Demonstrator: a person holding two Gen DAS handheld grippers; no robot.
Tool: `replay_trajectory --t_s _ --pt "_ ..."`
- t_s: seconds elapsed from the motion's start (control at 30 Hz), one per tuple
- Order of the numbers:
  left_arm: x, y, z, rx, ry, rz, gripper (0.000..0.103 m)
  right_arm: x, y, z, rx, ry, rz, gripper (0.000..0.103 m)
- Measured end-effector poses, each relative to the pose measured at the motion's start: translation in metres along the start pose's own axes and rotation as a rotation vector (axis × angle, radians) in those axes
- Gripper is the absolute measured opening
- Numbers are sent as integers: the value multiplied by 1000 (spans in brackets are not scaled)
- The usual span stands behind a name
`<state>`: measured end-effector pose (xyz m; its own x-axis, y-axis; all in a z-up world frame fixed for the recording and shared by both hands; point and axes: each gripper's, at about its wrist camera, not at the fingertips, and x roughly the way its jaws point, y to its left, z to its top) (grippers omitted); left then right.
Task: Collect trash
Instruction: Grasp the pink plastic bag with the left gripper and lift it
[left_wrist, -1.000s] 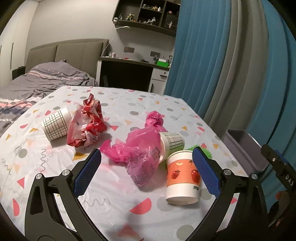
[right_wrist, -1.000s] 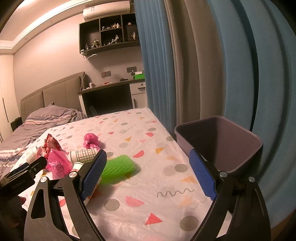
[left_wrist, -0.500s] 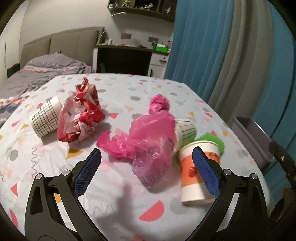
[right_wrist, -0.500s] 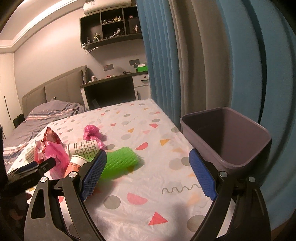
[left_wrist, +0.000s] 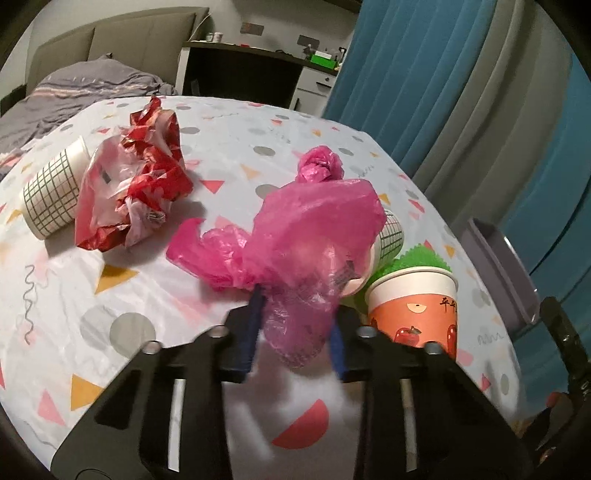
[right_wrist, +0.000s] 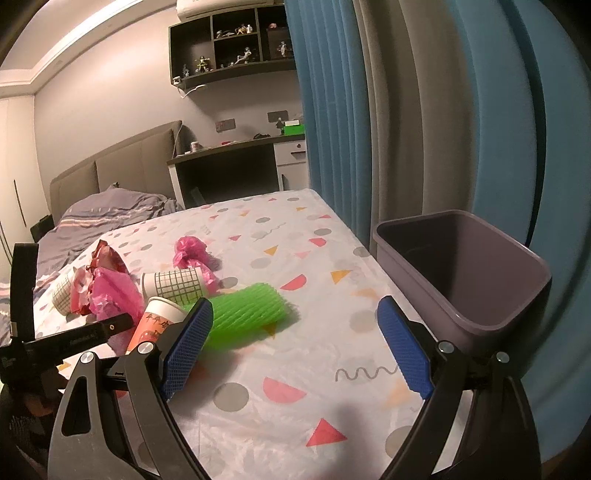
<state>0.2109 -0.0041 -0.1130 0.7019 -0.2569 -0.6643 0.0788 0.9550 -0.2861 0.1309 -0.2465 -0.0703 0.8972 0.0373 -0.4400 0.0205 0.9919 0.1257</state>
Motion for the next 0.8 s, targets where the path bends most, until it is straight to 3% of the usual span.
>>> replay_trajectory --t_s 0.1,0.27,0.57,0.8 --pt "-11 5 -3 -21 -25 -11 17 0 8 -2 -13 6 13 87" --pt "-35 15 -4 -31 -80 8 16 -2 24 -4 -45 11 37 87" --pt "-77 45 -3 -69 -155 112 16 -5 67 -3 -96 5 105 87" --pt "-107 85 -1 -121 -204 219 16 3 129 2 -173 11 220 87"
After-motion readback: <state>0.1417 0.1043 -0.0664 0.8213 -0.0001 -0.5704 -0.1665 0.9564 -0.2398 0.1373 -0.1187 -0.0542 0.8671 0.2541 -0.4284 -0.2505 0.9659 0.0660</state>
